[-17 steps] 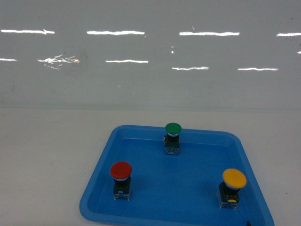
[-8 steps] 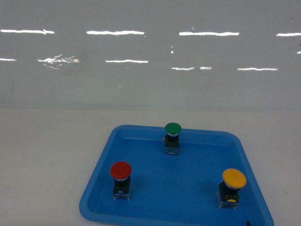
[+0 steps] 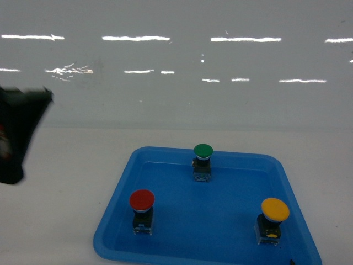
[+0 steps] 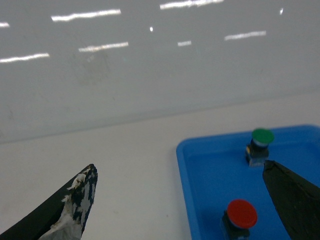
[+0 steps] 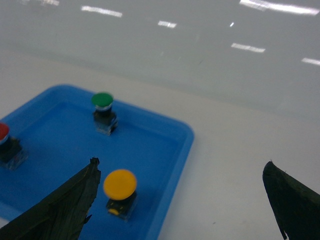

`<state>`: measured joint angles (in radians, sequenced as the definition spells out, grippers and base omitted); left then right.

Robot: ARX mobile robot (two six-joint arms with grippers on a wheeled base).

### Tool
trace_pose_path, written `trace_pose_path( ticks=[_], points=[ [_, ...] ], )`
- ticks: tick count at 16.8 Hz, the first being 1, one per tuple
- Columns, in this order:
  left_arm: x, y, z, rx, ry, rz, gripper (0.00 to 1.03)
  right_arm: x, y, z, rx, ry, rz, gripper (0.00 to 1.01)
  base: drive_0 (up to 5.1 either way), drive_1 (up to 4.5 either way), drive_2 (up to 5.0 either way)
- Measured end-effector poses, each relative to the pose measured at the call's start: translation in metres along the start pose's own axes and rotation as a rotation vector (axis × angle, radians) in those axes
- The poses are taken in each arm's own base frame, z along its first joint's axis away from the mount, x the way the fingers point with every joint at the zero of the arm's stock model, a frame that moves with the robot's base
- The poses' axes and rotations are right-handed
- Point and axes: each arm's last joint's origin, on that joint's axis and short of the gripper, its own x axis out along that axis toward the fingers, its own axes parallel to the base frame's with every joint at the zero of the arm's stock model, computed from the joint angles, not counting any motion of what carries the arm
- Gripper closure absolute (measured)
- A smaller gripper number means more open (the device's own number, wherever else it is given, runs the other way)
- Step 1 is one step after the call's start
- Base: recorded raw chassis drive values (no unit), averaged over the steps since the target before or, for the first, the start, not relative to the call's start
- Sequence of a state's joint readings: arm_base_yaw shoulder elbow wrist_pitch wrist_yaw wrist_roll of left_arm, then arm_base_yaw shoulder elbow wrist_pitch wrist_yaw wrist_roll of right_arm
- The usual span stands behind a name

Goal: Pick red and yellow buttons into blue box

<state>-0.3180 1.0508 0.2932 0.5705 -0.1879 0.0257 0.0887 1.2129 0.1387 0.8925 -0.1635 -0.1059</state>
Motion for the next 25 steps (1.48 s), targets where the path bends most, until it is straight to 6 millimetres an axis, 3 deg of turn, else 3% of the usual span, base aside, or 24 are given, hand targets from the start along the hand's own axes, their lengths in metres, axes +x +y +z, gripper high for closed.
trace_pose_path(
  ticks=[2, 4, 9, 10, 11, 13, 17, 22, 25],
  points=[
    [0.024, -0.004, -0.012, 0.030, 0.107, 0.012, 0.05, 0.027, 0.007, -0.006, -0.002, 0.103, 0.070, 0.03, 0.0, 0.00, 0.0],
    [0.032, -0.005, -0.015, 0.036, 0.142, 0.020, 0.05, 0.040, 0.014, -0.009, 0.002, 0.177, 0.149, 0.03, 0.0, 0.00, 0.0],
    [0.031, -0.004, -0.013, 0.034, 0.136, 0.020, 0.05, 0.043, 0.017, -0.005, -0.040, 0.116, 0.114, 0.03, 0.0, 0.00, 0.0],
    [0.031, -0.004, -0.013, 0.034, 0.136, 0.020, 0.05, 0.061, 0.025, -0.017, -0.042, 0.192, 0.183, 0.03, 0.0, 0.00, 0.0],
    [0.031, -0.004, -0.013, 0.034, 0.136, 0.020, 0.05, 0.083, 0.028, -0.015, -0.065, 0.211, 0.233, 0.03, 0.0, 0.00, 0.0],
    [0.031, -0.004, -0.013, 0.034, 0.136, 0.020, 0.05, 0.098, 0.028, -0.019, -0.079, 0.257, 0.260, 0.03, 0.0, 0.00, 0.0],
    [0.031, -0.004, -0.013, 0.034, 0.136, 0.020, 0.05, 0.124, 0.029, -0.030, -0.100, 0.363, 0.320, 0.03, 0.0, 0.00, 0.0],
    [0.031, -0.004, -0.013, 0.034, 0.136, 0.020, 0.05, 0.134, 0.029, -0.031, -0.117, 0.376, 0.331, 0.03, 0.0, 0.00, 0.0],
    [0.031, -0.004, -0.013, 0.034, 0.136, 0.020, 0.05, 0.154, 0.029, -0.038, -0.149, 0.432, 0.357, 0.03, 0.0, 0.00, 0.0]
  ],
)
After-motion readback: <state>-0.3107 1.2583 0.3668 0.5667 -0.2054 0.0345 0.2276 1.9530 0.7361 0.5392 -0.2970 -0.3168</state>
